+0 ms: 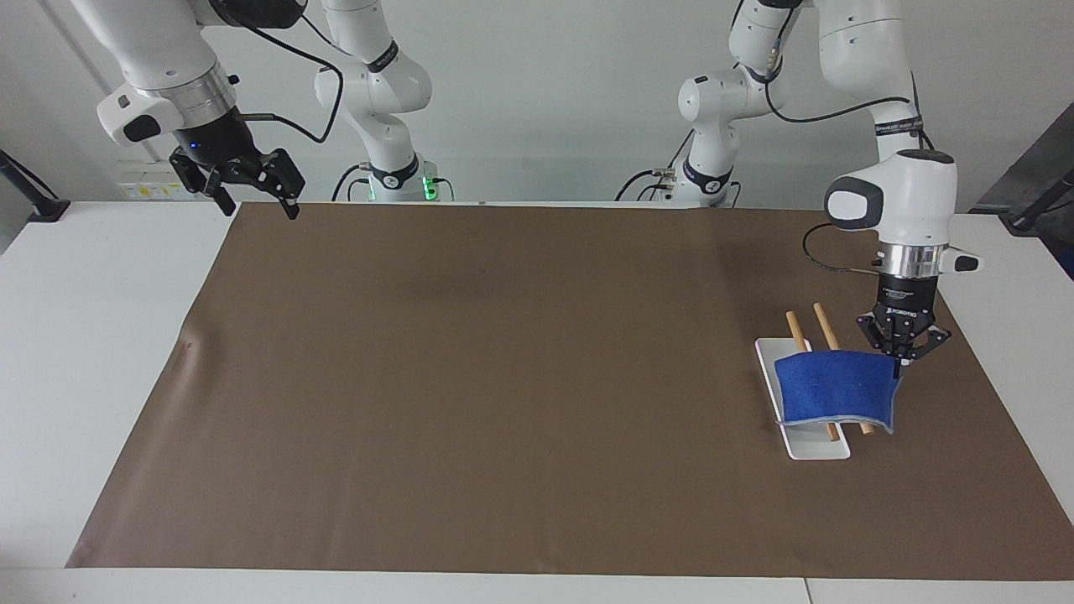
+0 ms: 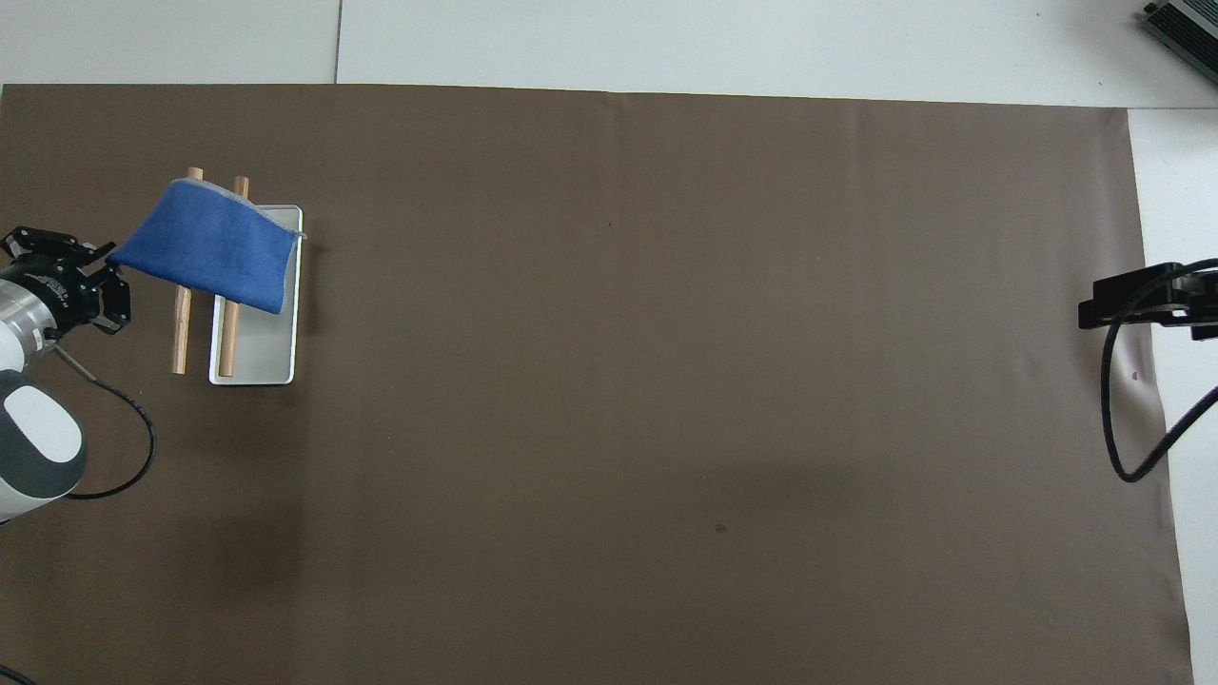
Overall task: Right arm passes towel to left arm to hang
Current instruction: 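Lower the towel over the wooden rack and open the left gripper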
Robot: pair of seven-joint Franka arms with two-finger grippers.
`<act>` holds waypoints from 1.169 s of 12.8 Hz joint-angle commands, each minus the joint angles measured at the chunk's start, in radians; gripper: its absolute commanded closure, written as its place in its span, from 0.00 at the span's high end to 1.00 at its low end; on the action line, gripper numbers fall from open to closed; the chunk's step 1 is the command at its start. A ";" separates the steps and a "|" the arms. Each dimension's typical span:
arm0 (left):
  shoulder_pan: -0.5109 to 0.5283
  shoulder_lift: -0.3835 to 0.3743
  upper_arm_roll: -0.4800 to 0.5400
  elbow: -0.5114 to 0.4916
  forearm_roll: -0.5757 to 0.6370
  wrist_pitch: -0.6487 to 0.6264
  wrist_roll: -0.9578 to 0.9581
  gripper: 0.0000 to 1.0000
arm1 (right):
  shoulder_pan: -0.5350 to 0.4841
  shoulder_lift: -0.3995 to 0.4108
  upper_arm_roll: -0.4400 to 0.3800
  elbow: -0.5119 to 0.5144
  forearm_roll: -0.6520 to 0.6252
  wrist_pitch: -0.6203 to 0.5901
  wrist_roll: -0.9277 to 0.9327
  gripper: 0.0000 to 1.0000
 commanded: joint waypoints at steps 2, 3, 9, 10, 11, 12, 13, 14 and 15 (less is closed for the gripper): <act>0.029 -0.039 -0.006 -0.021 0.002 -0.047 -0.006 1.00 | -0.024 -0.038 0.005 -0.049 -0.008 0.002 -0.051 1.00; 0.029 -0.038 -0.005 -0.006 0.002 -0.067 0.020 1.00 | -0.024 -0.038 0.005 -0.049 -0.008 0.002 -0.051 1.00; 0.004 -0.030 0.000 0.091 0.012 -0.124 0.325 1.00 | -0.022 -0.038 0.005 -0.050 -0.008 0.004 -0.041 1.00; -0.008 -0.033 -0.001 0.120 0.016 -0.136 0.350 1.00 | -0.021 -0.039 0.007 -0.049 -0.008 0.004 -0.031 1.00; -0.025 -0.035 -0.001 0.160 0.040 -0.171 0.379 1.00 | -0.019 -0.039 0.007 -0.049 -0.008 0.002 -0.025 1.00; -0.046 -0.038 -0.003 0.191 0.100 -0.218 0.413 1.00 | -0.021 -0.039 0.008 -0.045 -0.008 0.002 -0.023 1.00; -0.082 -0.044 -0.003 0.206 0.170 -0.249 0.445 1.00 | -0.021 -0.039 0.007 -0.044 -0.008 0.001 -0.023 1.00; -0.112 -0.051 -0.003 0.211 0.229 -0.254 0.470 1.00 | -0.021 -0.039 0.007 -0.041 -0.008 -0.001 -0.023 1.00; -0.143 -0.062 -0.005 0.211 0.278 -0.256 0.496 1.00 | -0.022 -0.039 0.005 -0.038 -0.008 -0.002 -0.023 1.00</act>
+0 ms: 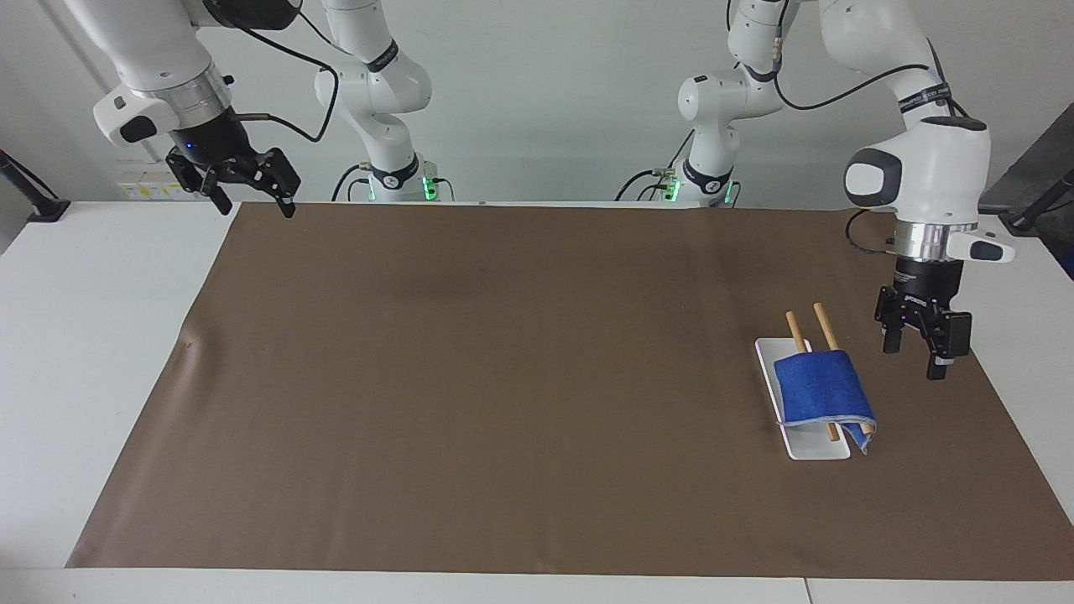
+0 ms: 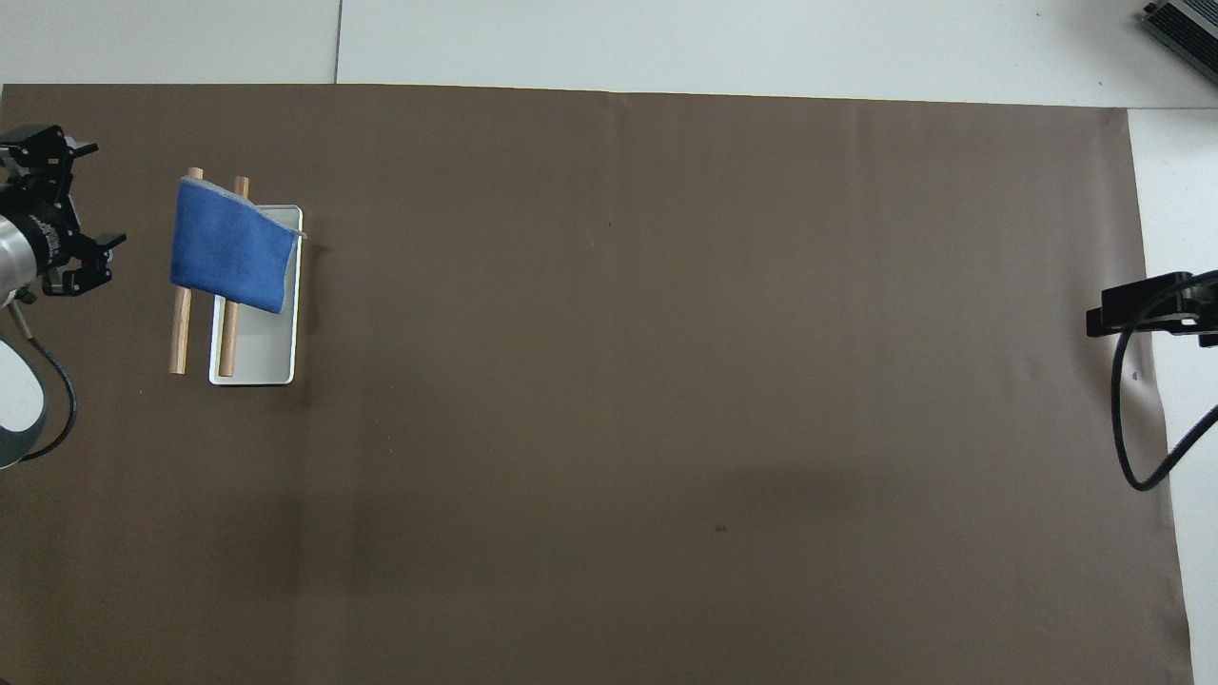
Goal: Right arm passes towel to left arm to hang
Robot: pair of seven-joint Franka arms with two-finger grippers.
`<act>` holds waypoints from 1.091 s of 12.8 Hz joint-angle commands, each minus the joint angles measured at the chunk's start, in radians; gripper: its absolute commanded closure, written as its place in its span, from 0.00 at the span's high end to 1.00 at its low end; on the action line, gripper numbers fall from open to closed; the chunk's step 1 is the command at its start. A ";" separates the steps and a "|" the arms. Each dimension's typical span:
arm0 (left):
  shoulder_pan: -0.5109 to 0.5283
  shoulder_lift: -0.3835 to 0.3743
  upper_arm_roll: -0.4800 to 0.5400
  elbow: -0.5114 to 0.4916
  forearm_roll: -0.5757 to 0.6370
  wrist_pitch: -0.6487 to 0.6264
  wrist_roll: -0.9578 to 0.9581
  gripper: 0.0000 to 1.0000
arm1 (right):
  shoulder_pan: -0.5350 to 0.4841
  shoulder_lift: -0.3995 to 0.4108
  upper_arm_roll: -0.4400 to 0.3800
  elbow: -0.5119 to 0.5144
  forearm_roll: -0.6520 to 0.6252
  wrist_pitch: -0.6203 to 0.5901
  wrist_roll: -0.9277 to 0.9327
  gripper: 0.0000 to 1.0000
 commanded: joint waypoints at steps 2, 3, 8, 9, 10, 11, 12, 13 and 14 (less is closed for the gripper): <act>-0.129 -0.043 0.008 0.025 0.146 -0.083 0.172 1.00 | -0.010 -0.027 0.005 -0.010 -0.009 0.001 0.003 1.00; -0.172 -0.042 0.007 0.066 0.163 -0.151 0.253 1.00 | -0.010 -0.027 0.005 -0.010 -0.011 0.001 0.003 1.00; -0.275 -0.040 -0.004 0.313 0.175 -0.666 0.909 1.00 | -0.010 -0.028 0.007 -0.016 -0.013 0.013 0.013 1.00; -0.275 -0.035 -0.007 0.367 0.171 -0.751 1.029 1.00 | -0.010 -0.028 0.007 -0.015 -0.013 0.008 0.013 1.00; -0.273 -0.029 -0.007 0.417 0.165 -0.831 1.117 1.00 | -0.010 -0.028 0.007 -0.015 -0.011 0.004 0.013 1.00; -0.272 -0.020 -0.009 0.478 0.163 -0.916 1.172 1.00 | -0.010 -0.030 0.007 -0.015 -0.013 0.004 0.016 1.00; -0.267 -0.009 -0.010 0.529 0.146 -0.993 1.203 1.00 | -0.010 -0.028 0.007 -0.015 -0.011 0.007 0.016 1.00; -0.263 0.001 -0.015 0.565 0.126 -1.055 1.248 1.00 | -0.010 -0.028 0.007 -0.015 -0.013 0.013 0.016 1.00; -0.261 -0.005 -0.010 0.577 0.119 -1.107 1.298 1.00 | -0.010 -0.028 0.007 -0.015 -0.013 0.015 0.016 1.00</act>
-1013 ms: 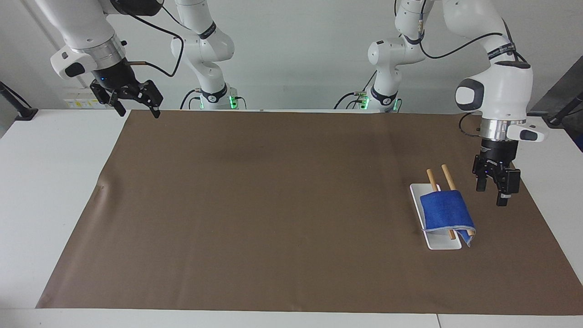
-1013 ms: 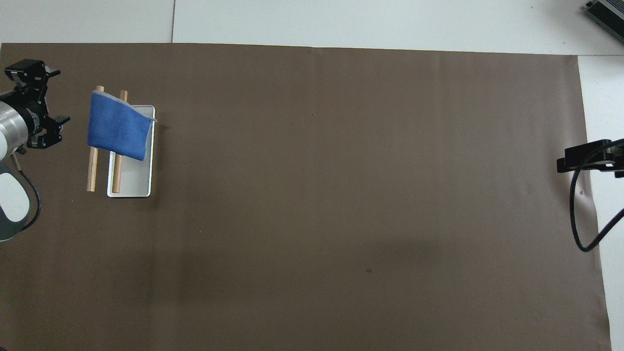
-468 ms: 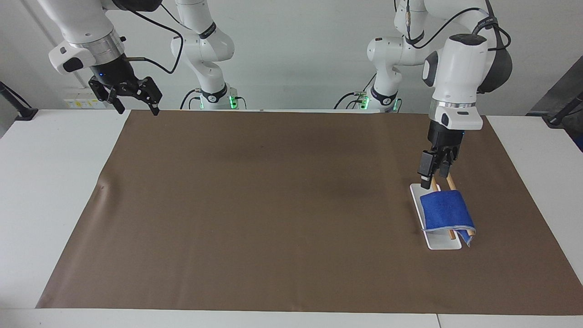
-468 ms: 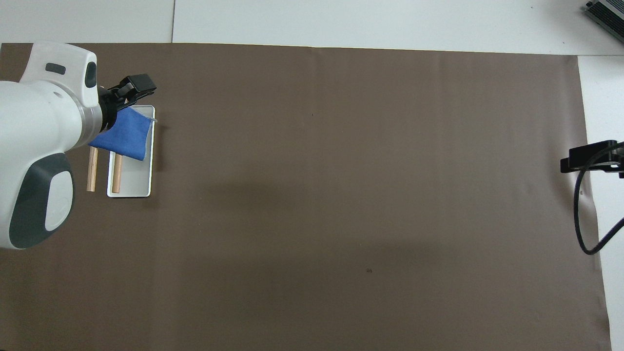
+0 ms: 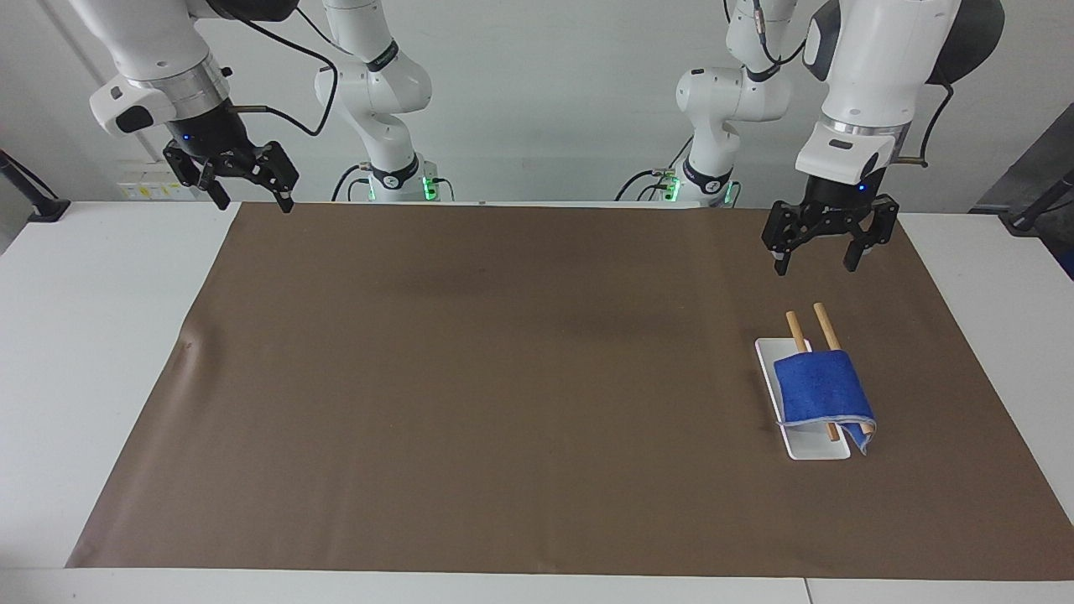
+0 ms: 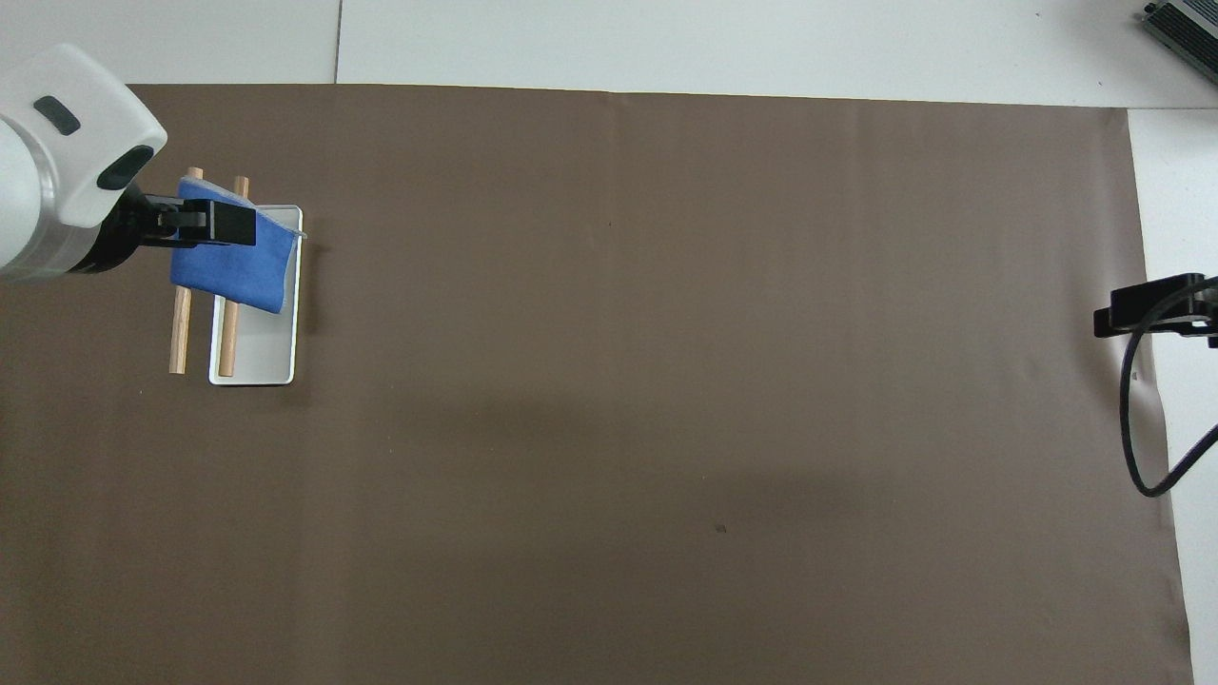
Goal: Right arm passes towel to left arm to hang
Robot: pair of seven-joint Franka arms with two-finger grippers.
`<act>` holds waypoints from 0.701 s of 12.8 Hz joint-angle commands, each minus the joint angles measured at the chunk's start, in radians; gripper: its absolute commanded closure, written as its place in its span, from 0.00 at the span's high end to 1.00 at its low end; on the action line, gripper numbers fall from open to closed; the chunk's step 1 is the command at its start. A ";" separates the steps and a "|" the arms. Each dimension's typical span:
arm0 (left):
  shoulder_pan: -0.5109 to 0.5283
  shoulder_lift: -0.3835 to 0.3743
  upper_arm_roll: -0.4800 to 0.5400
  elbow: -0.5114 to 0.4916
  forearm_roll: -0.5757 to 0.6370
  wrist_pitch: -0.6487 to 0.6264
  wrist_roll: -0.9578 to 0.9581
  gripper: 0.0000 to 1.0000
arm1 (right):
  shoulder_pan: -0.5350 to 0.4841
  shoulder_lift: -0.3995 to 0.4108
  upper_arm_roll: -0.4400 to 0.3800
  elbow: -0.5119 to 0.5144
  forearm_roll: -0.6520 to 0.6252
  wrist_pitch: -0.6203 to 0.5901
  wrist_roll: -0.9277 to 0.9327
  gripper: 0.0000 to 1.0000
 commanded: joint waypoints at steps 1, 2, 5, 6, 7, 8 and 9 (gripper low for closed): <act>0.006 0.028 0.010 0.077 -0.029 -0.142 0.127 1.00 | -0.010 -0.016 0.007 -0.014 -0.016 0.014 0.012 1.00; 0.016 0.011 0.011 0.077 -0.048 -0.163 0.147 1.00 | -0.010 -0.016 0.007 -0.014 -0.019 0.011 0.012 1.00; 0.020 -0.062 0.013 0.034 -0.072 -0.270 0.145 1.00 | -0.009 -0.016 0.009 -0.014 -0.025 0.014 0.012 1.00; 0.022 -0.079 0.013 0.020 -0.072 -0.296 0.141 1.00 | -0.009 -0.016 0.007 -0.014 -0.026 0.011 0.012 1.00; 0.022 -0.079 0.013 0.018 -0.073 -0.302 0.144 1.00 | -0.009 -0.016 0.007 -0.016 -0.029 0.011 0.012 1.00; 0.023 -0.081 0.013 0.017 -0.075 -0.307 0.147 1.00 | -0.009 -0.016 0.007 -0.016 -0.036 0.011 0.012 1.00; 0.023 -0.079 0.014 0.017 -0.075 -0.304 0.159 1.00 | -0.003 -0.016 0.009 -0.016 -0.052 0.011 0.012 1.00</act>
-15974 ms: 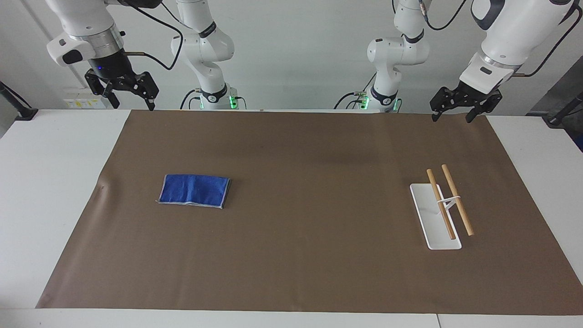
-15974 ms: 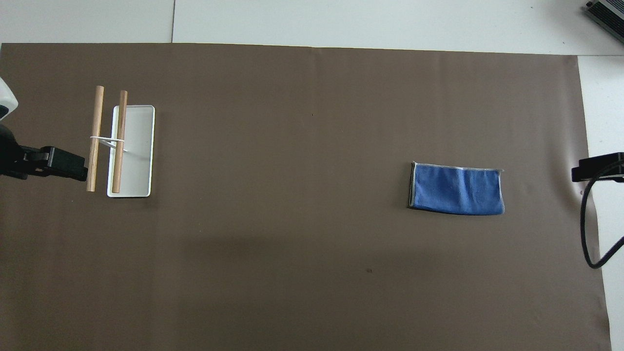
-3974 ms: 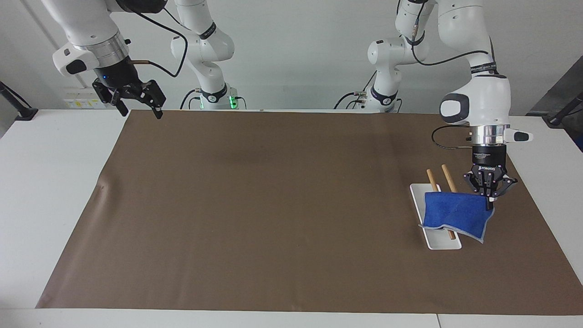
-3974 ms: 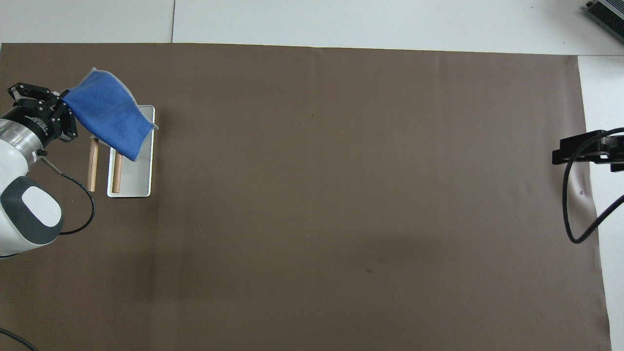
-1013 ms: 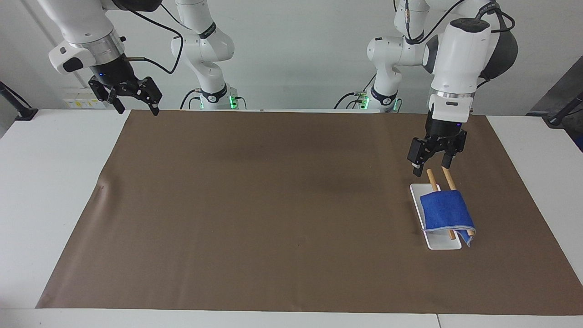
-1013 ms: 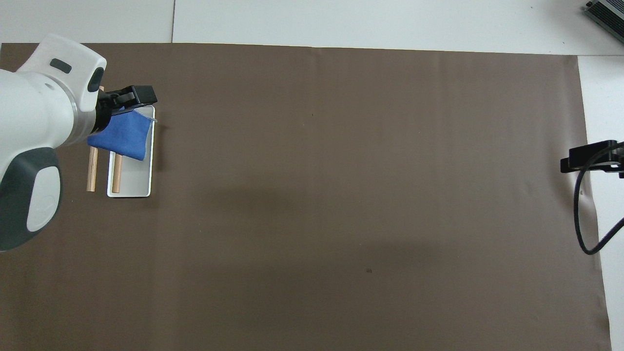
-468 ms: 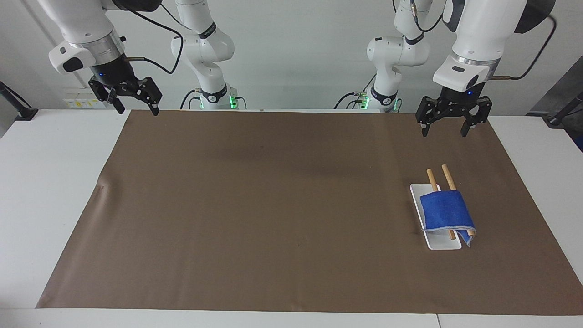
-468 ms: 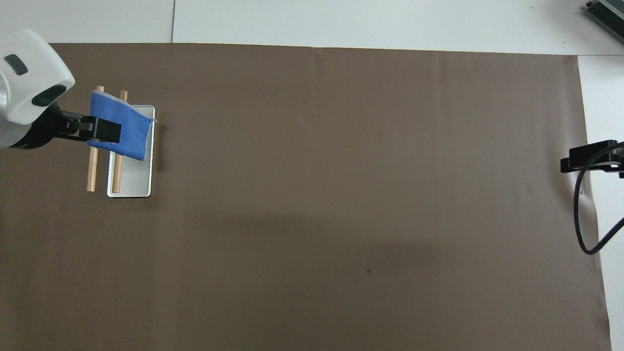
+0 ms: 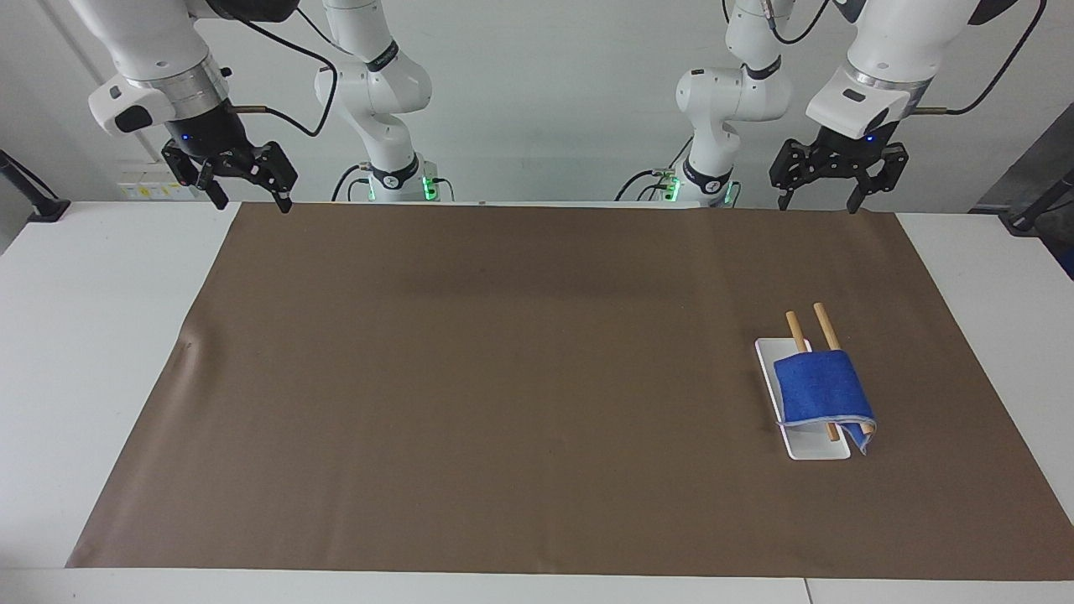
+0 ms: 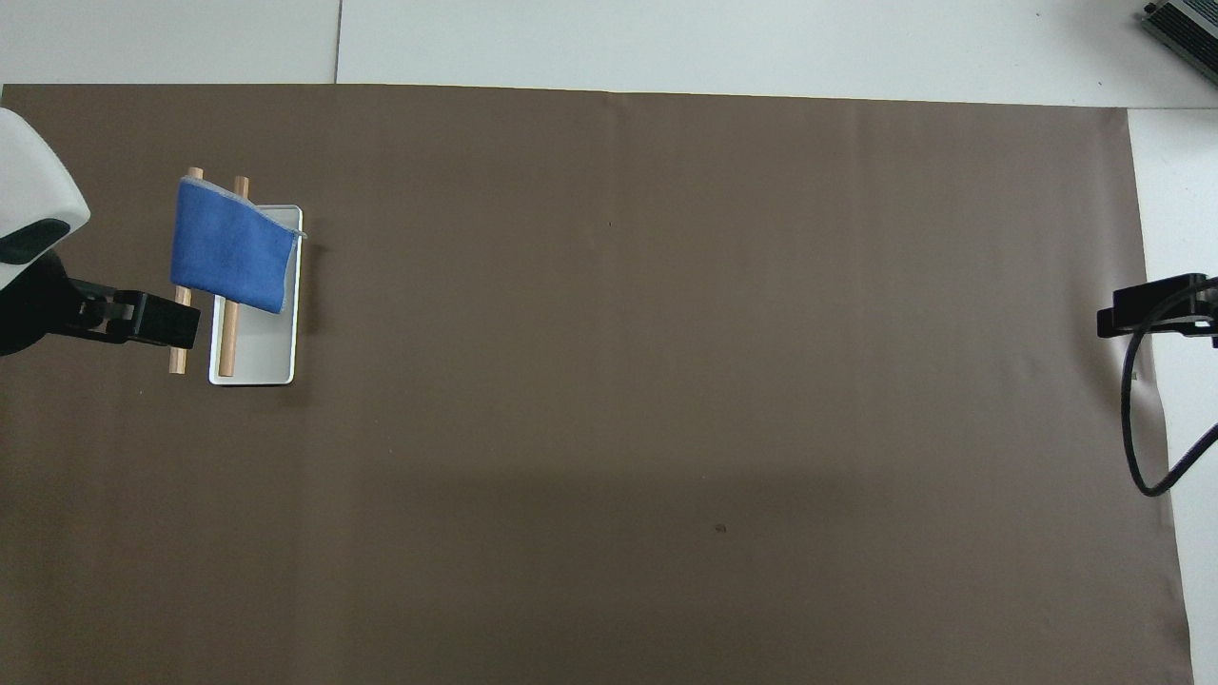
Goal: Right arm passes towel to left arm to hang
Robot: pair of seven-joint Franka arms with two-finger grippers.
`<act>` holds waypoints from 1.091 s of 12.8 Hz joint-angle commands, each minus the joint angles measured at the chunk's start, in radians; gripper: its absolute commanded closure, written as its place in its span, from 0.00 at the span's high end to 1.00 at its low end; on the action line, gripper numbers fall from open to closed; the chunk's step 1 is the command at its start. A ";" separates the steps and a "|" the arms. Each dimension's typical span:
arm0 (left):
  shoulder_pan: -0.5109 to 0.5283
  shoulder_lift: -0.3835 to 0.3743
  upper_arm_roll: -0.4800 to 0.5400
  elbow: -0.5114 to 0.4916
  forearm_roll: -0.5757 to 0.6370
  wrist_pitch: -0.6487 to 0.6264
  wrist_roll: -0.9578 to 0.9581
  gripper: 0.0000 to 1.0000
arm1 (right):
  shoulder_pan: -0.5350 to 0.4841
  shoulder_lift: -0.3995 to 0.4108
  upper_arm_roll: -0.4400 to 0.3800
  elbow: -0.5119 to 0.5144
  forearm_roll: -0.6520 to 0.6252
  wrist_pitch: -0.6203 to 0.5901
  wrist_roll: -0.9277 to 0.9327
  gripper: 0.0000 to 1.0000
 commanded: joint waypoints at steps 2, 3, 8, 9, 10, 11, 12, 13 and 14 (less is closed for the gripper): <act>0.009 -0.017 0.002 -0.028 -0.021 0.027 0.043 1.00 | 0.004 -0.016 0.018 -0.019 -0.073 0.022 0.019 1.00; 0.009 -0.017 0.005 -0.028 -0.022 0.031 0.043 1.00 | 0.004 -0.016 0.019 -0.017 -0.073 0.030 0.028 1.00; 0.055 -0.011 0.006 -0.022 -0.061 0.038 0.009 1.00 | -0.003 -0.007 0.019 0.001 -0.050 -0.005 0.053 1.00; 0.064 -0.011 0.005 -0.022 -0.061 0.038 0.011 1.00 | -0.009 -0.004 0.019 0.002 -0.037 -0.010 0.053 1.00; 0.064 -0.011 0.005 -0.022 -0.060 0.035 0.011 1.00 | -0.015 -0.001 0.013 0.006 -0.005 -0.008 0.054 1.00; 0.064 -0.011 0.003 -0.022 -0.060 0.031 0.012 1.00 | -0.015 -0.001 0.010 0.007 0.012 -0.008 0.062 1.00; 0.064 -0.013 0.003 -0.023 -0.060 0.026 0.014 1.00 | -0.007 -0.005 0.010 -0.004 0.006 -0.008 0.070 1.00; 0.064 -0.014 0.003 -0.025 -0.060 0.025 0.014 1.00 | -0.006 -0.013 0.010 -0.016 0.001 -0.008 0.070 1.00; 0.064 -0.014 0.003 -0.026 -0.058 0.023 0.012 1.00 | -0.007 -0.015 0.010 -0.020 -0.004 -0.004 0.067 1.00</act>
